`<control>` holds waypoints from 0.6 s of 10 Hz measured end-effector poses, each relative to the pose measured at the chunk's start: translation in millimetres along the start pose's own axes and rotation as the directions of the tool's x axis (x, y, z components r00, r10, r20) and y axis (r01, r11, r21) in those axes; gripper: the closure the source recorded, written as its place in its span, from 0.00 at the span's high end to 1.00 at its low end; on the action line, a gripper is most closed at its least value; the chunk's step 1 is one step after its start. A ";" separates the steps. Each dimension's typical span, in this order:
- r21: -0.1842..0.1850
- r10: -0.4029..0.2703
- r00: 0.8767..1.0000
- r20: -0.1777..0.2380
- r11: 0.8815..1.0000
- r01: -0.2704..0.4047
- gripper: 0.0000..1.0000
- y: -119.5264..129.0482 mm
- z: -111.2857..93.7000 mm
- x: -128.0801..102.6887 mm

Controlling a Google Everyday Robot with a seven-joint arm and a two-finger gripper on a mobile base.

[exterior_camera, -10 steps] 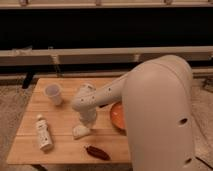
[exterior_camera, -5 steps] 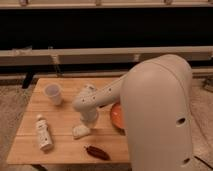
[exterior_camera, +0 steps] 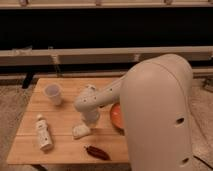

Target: Push the eraser across the table

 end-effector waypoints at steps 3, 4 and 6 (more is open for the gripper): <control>0.018 -0.046 0.999 0.002 0.999 0.046 0.49 -3.4 0.3 -31.3; 0.024 -0.061 0.998 0.004 0.998 0.061 0.60 -10.0 0.5 -51.1; 0.031 -0.098 0.995 0.014 0.995 0.097 0.78 -17.7 0.8 -93.1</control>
